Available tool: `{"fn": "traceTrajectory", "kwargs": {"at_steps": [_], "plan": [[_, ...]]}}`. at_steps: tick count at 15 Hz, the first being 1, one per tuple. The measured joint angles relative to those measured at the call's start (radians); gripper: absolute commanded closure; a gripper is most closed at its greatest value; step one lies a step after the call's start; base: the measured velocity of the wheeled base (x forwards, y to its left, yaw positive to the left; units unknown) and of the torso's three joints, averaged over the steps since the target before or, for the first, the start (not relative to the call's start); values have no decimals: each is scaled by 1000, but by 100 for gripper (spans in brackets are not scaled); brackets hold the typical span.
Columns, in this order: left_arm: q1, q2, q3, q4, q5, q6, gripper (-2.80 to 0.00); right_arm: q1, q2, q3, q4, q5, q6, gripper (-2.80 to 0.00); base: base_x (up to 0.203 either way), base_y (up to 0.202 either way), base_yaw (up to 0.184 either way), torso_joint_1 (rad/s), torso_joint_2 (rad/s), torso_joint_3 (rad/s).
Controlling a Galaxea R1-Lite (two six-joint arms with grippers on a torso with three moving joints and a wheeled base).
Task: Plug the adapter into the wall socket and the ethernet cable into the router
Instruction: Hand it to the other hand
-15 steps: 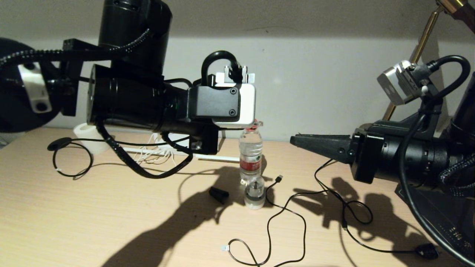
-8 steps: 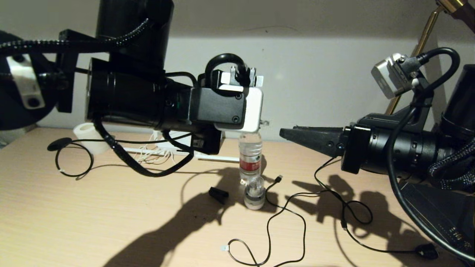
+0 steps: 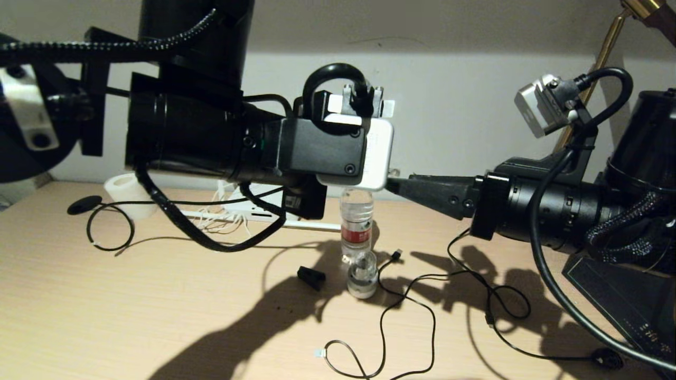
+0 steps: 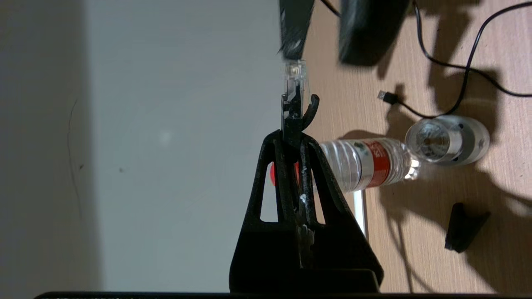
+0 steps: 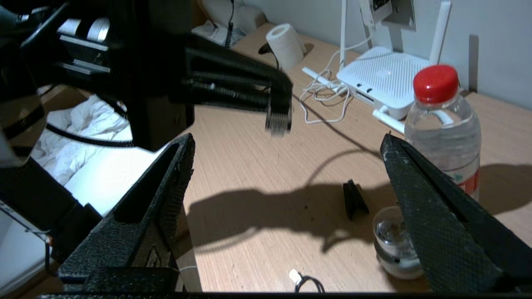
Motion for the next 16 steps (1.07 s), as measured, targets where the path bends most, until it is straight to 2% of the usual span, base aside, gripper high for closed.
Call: {"fn": "traceTrajectory", "kwargs": {"at_steps": [4,16], "plan": [[-23,1,10,-1,0,0,0,0,10,-1,-10,0,2,-280,0,0,0,0,0,0],[-32,-5,47,-13,-2,3,0,0,12,0,-10,-1,-3,-280,0,0,0,0,0,0]]}}
